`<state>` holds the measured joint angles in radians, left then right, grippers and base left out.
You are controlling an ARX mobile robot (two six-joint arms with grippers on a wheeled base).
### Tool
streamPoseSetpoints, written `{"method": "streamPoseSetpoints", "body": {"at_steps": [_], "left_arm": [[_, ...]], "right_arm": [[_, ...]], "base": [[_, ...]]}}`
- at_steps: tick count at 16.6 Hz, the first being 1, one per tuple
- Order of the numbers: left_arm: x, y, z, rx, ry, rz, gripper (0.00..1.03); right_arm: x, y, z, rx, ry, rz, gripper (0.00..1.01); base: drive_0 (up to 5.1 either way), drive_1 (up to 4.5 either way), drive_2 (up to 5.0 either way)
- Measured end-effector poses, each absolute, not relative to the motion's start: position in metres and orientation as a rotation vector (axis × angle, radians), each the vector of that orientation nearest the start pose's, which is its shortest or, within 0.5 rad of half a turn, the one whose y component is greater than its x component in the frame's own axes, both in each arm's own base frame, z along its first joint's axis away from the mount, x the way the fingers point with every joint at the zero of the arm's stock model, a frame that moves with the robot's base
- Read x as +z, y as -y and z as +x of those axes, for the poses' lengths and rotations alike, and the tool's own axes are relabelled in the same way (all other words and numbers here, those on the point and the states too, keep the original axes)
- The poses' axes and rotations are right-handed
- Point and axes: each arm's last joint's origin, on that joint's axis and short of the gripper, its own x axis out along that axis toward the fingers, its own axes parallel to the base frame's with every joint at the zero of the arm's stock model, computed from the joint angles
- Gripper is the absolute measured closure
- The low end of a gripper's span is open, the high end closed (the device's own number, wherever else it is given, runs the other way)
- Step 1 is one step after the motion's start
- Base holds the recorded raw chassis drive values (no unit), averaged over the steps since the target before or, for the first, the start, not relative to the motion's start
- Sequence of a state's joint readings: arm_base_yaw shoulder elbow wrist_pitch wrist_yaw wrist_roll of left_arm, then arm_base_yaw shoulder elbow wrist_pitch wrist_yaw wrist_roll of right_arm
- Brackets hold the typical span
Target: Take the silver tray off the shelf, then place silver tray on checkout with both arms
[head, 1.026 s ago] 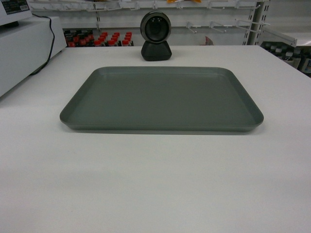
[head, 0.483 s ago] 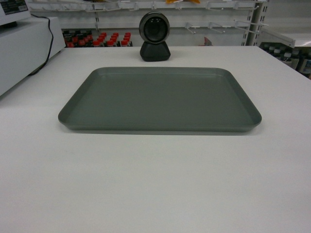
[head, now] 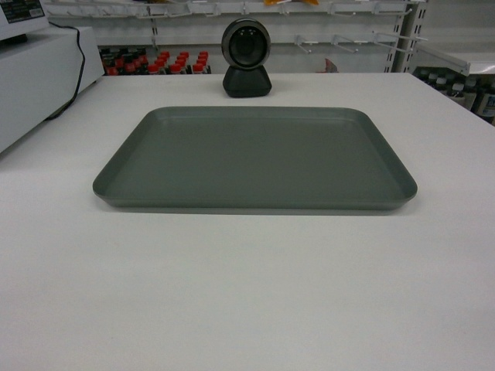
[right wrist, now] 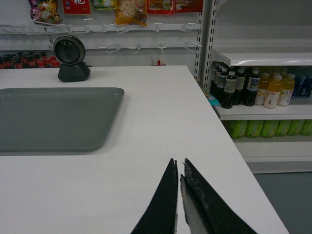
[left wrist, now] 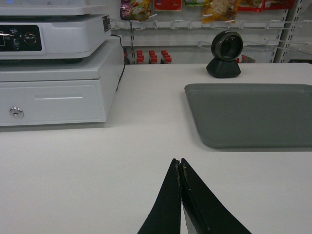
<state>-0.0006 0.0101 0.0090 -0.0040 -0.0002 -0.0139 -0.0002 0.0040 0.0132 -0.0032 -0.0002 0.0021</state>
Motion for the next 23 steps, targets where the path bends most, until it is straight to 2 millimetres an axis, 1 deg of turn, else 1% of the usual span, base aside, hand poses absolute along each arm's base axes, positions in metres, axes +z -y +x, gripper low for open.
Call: {"method": "streamPoseSetpoints", "body": {"at_steps": [2, 4, 5, 8, 10, 11, 23], "left_arm": [[0.1654, 0.0001, 0.0978, 0.0, -0.005, -0.014, 0.81], [0.1654, 0.0001, 0.0978, 0.0, -0.005, -0.014, 0.59], [0.1654, 0.0001, 0.0978, 0.0, -0.005, -0.014, 0.5], [0.1654, 0.0001, 0.0978, 0.0, -0.005, -0.014, 0.19], [0.1654, 0.0001, 0.0978, 0.0, -0.005, -0.012, 0.03], [0.1654, 0.0001, 0.0978, 0.0, -0.005, -0.012, 0.05], [0.1653, 0.0001, 0.0978, 0.0, -0.006, -0.012, 0.05]], "right_arm": [[0.1674, 0.0, 0.0971, 0.0, 0.006, 0.002, 0.79], [0.1674, 0.0, 0.0971, 0.0, 0.006, 0.002, 0.57], [0.1674, 0.0, 0.0971, 0.0, 0.006, 0.002, 0.48], [0.1674, 0.0, 0.0971, 0.0, 0.006, 0.002, 0.17], [0.1674, 0.0, 0.0971, 0.0, 0.006, 0.002, 0.01], [0.1674, 0.0, 0.0971, 0.0, 0.006, 0.002, 0.04], [0.1672, 0.0, 0.0972, 0.0, 0.004, 0.002, 0.03]], "base": [[0.0, 0.0, 0.0], [0.0, 0.0, 0.0], [0.0, 0.0, 0.0], [0.0, 0.0, 0.0], [0.0, 0.0, 0.0], [0.0, 0.0, 0.0], [0.0, 0.0, 0.0]]}}
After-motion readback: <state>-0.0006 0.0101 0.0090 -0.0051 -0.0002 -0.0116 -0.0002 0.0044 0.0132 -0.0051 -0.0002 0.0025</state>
